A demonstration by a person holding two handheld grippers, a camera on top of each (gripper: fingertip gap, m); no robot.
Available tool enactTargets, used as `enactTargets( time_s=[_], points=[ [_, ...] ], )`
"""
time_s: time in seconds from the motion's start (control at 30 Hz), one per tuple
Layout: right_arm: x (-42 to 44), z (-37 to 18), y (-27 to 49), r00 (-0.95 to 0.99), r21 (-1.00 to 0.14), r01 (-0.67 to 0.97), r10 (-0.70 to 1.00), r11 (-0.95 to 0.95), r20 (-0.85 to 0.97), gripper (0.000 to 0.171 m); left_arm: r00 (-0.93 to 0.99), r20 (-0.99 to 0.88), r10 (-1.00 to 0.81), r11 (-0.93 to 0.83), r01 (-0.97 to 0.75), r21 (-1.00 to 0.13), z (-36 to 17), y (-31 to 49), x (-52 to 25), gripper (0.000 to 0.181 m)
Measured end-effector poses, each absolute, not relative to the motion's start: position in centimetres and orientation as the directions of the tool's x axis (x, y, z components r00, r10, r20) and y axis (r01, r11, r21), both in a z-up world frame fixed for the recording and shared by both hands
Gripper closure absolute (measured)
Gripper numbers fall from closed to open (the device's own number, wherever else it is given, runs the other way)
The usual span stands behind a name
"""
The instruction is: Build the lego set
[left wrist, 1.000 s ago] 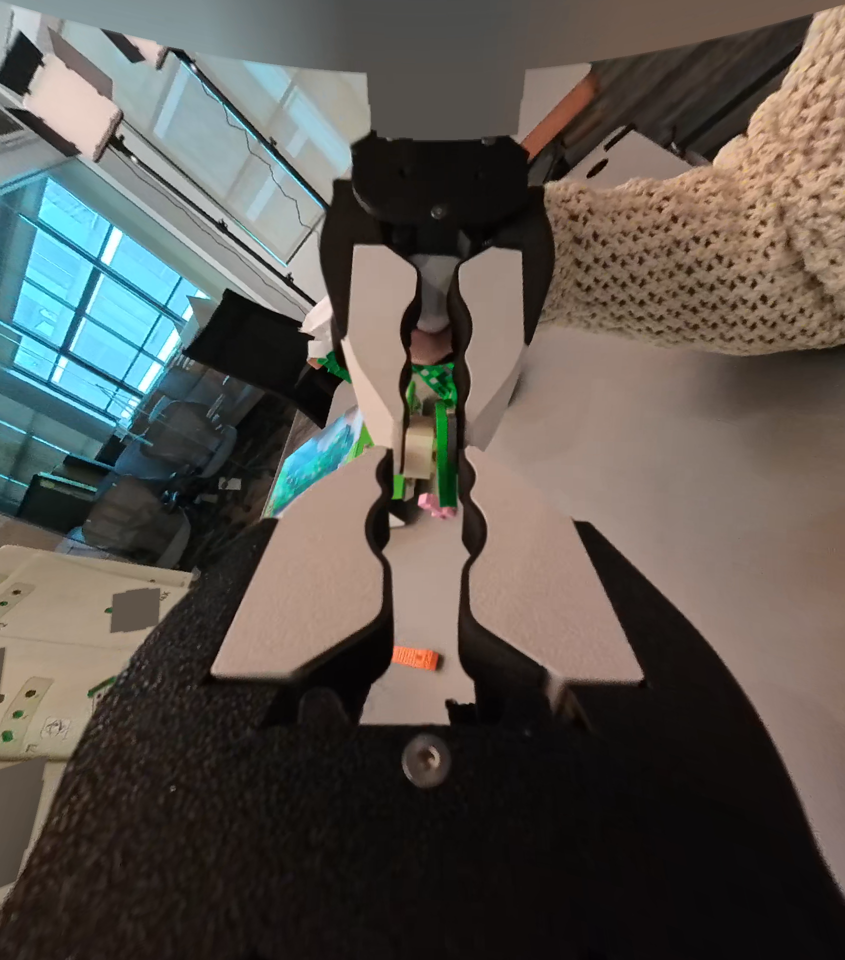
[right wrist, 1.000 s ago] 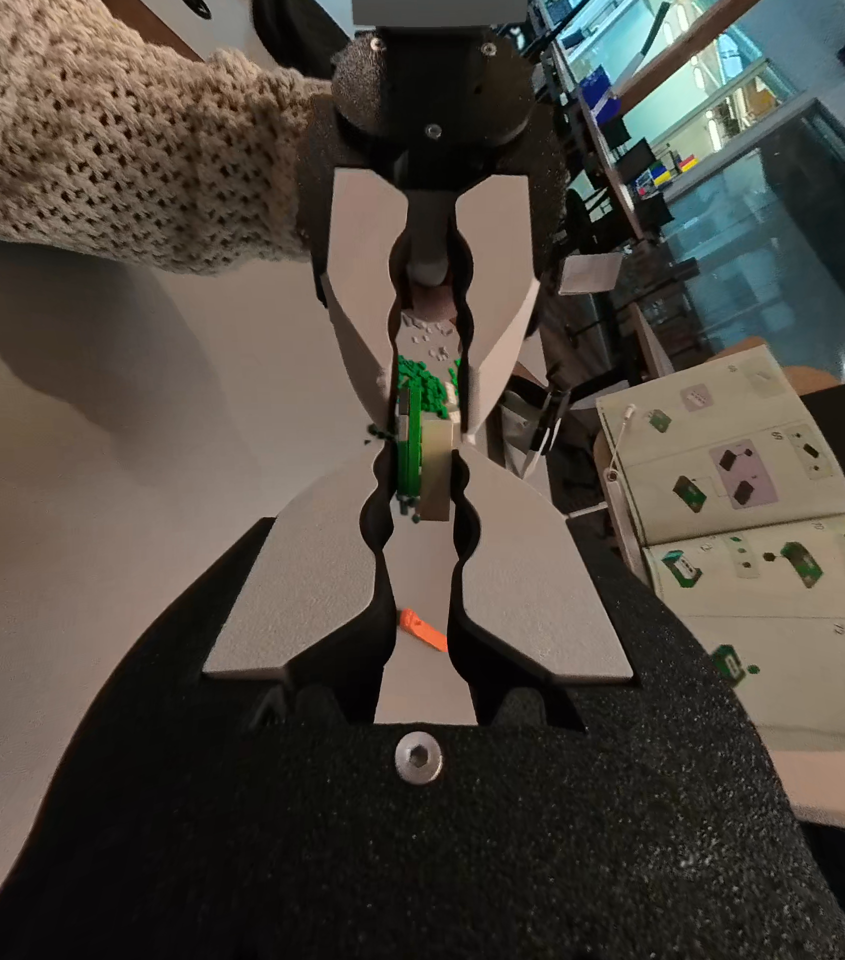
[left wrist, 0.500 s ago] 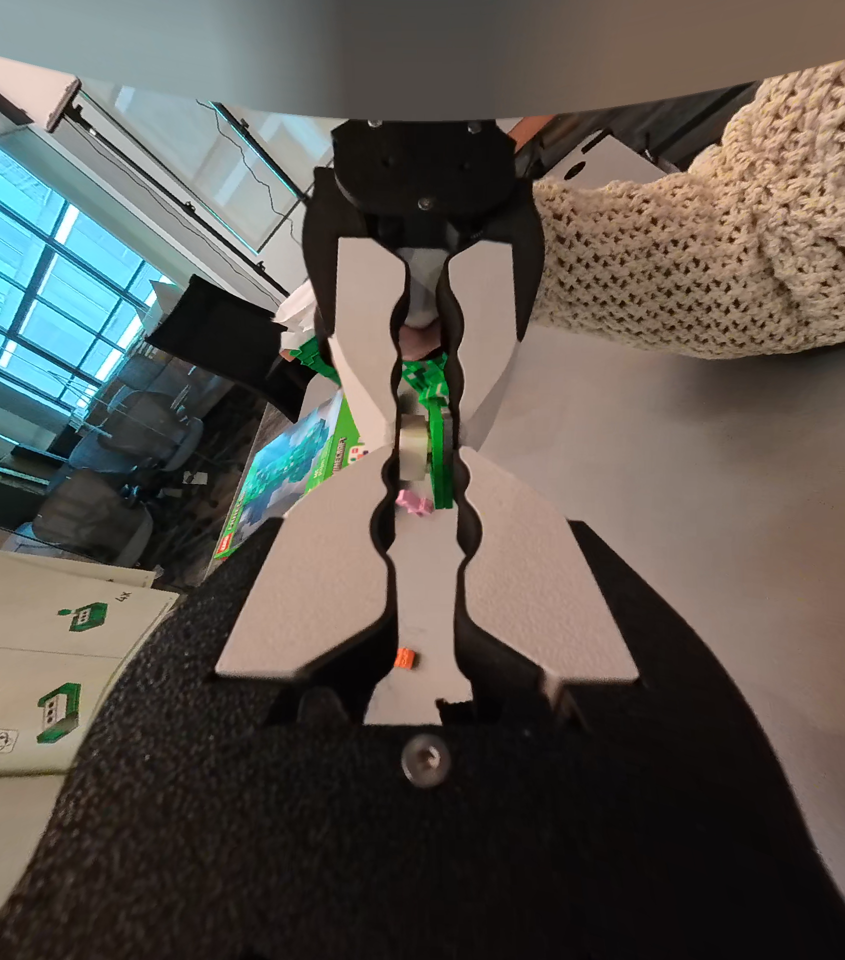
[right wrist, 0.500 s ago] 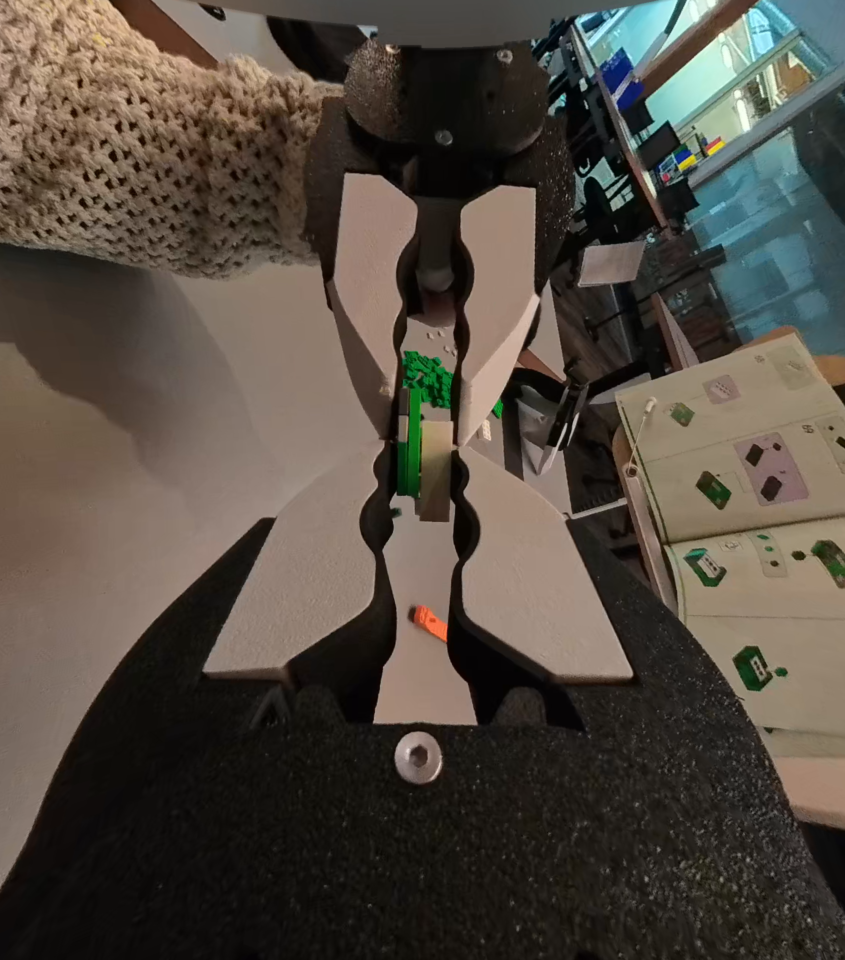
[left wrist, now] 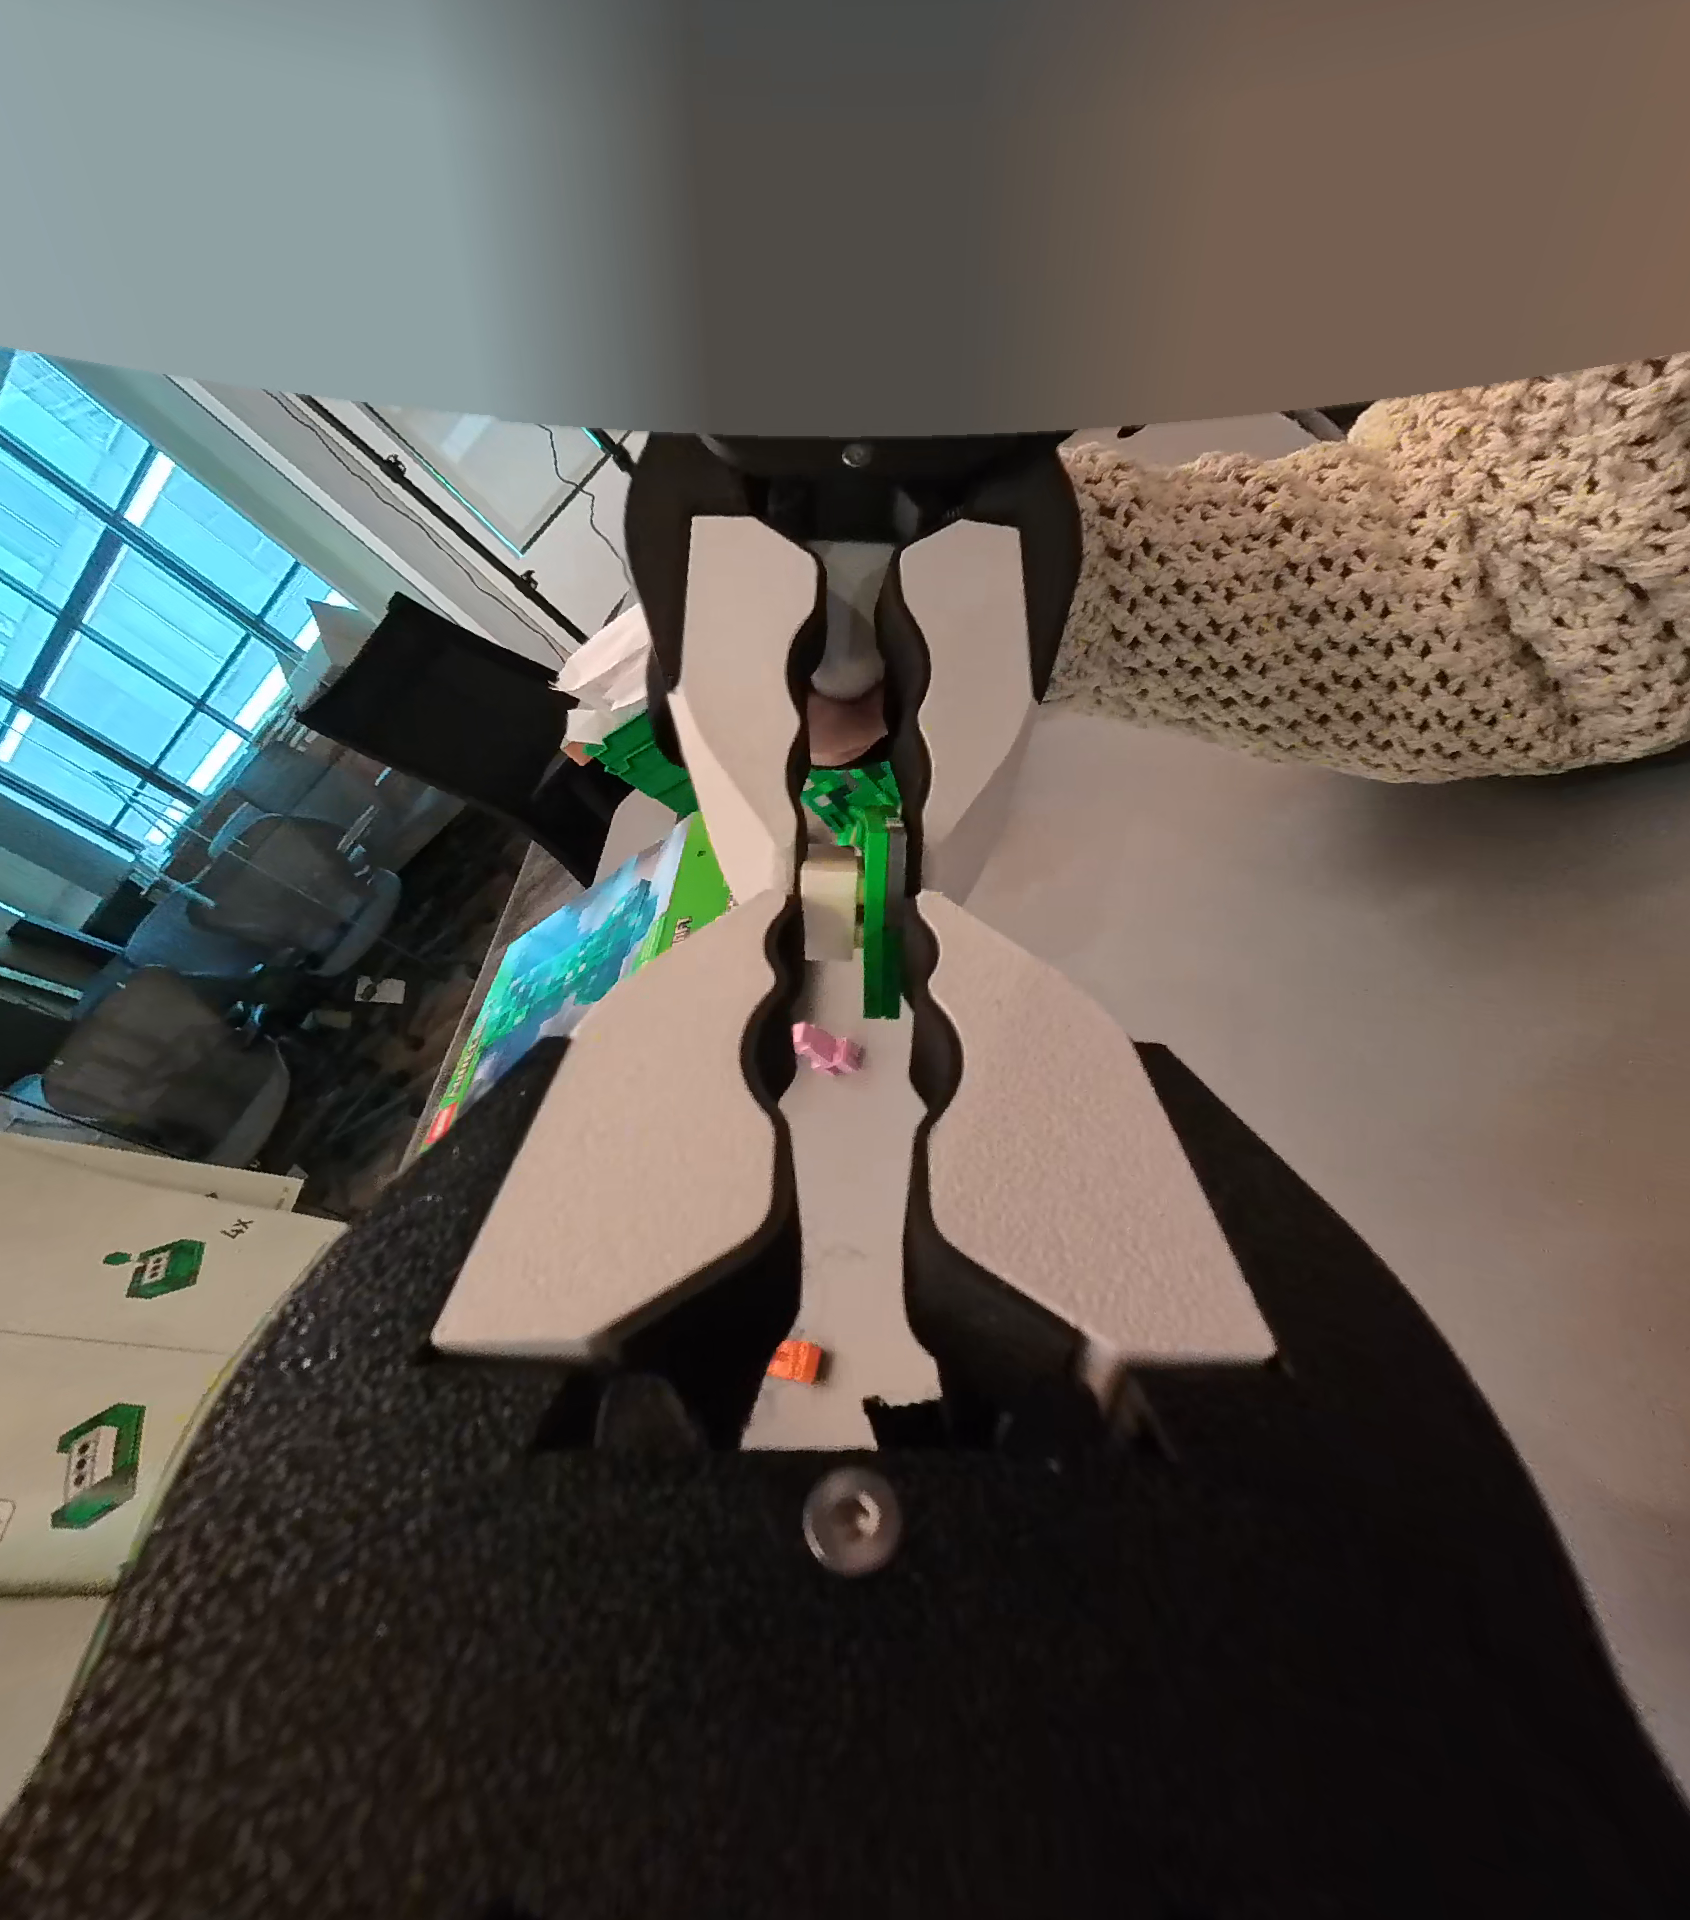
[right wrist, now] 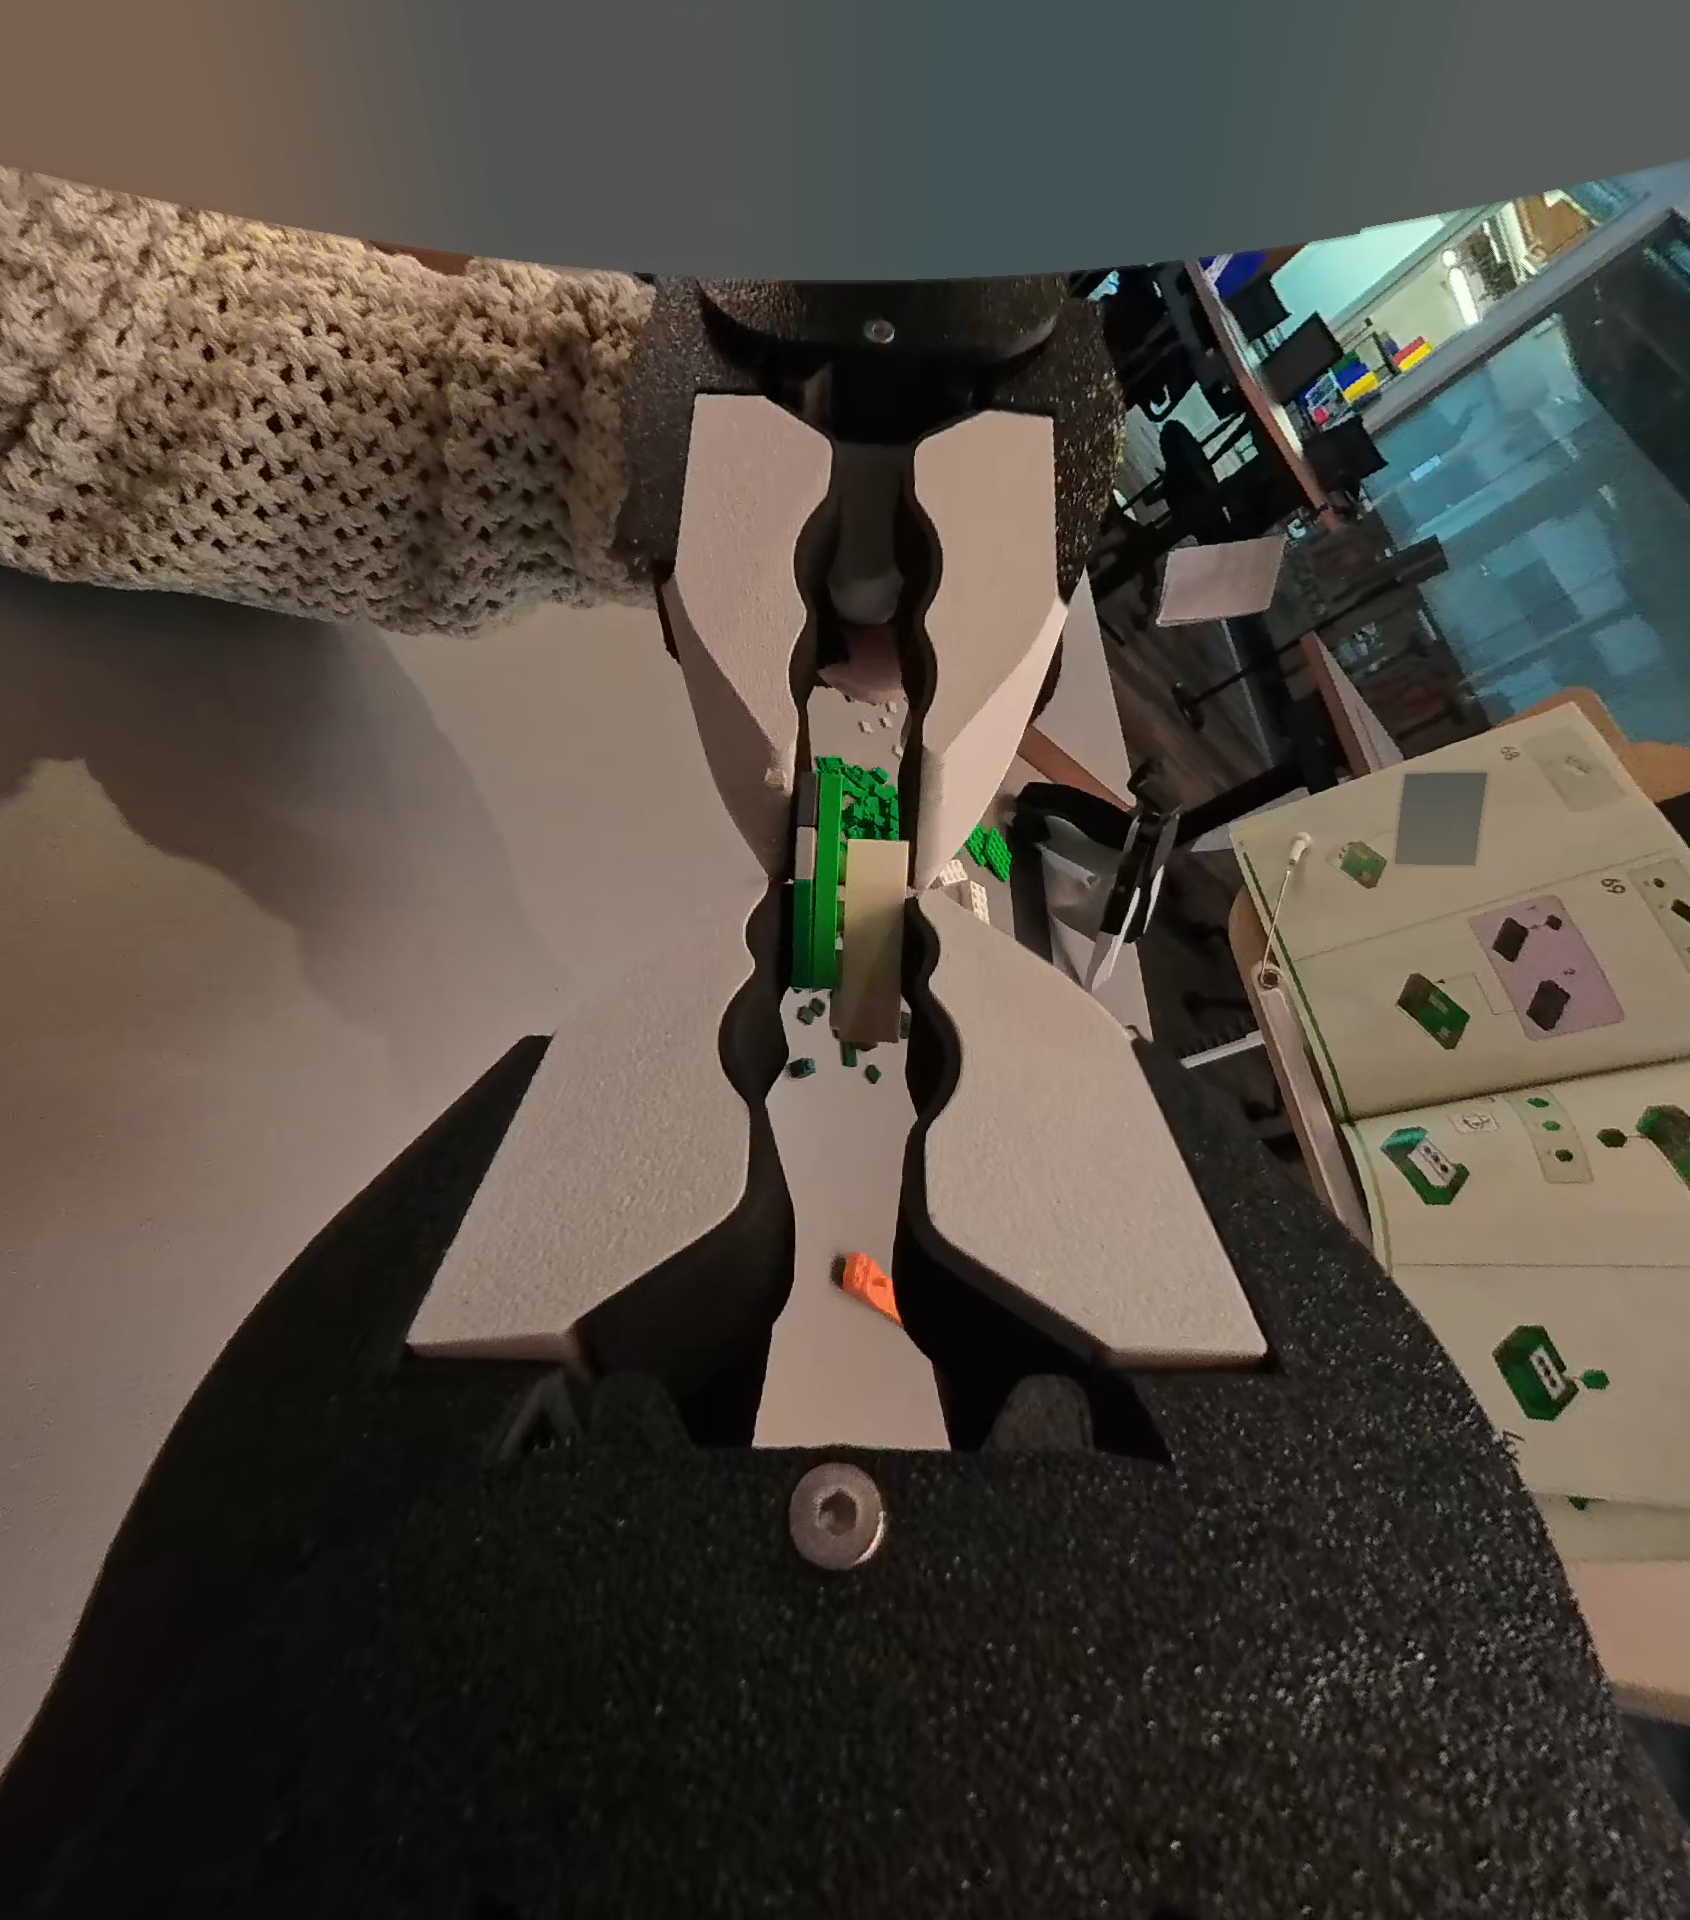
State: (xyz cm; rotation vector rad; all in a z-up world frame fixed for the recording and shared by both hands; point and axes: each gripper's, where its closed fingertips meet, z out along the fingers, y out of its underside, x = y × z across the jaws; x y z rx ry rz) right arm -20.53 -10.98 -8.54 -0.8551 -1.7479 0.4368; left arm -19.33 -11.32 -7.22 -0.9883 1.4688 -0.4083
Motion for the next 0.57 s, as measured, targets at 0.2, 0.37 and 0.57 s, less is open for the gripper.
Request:
enactTargets(
  time_s=[0.2,0.37,0.57],
  points=[
    [-20.5,-8.5,-11.0,-0.152,-0.651,0.333,0.720,0.682,0.677,0.152,0.120,-0.645,-0.754,0.583,-0.329,-0.743,-7.3,-11.4,-19.4,0.164],
    [-20.5,-8.3,-10.9,-0.141,-0.641,0.343,0.713,0.686,0.687,0.152,0.132,-0.648,-0.750,0.583,-0.331,-0.742,-7.2,-11.3,-19.4,0.164],
    [-19.9,-5.4,-9.1,0.062,-0.586,0.339,0.605,0.736,0.794,0.152,0.337,-0.578,-0.743,0.523,-0.248,-0.816,-4.4,-9.7,-19.3,0.145]
  ],
)
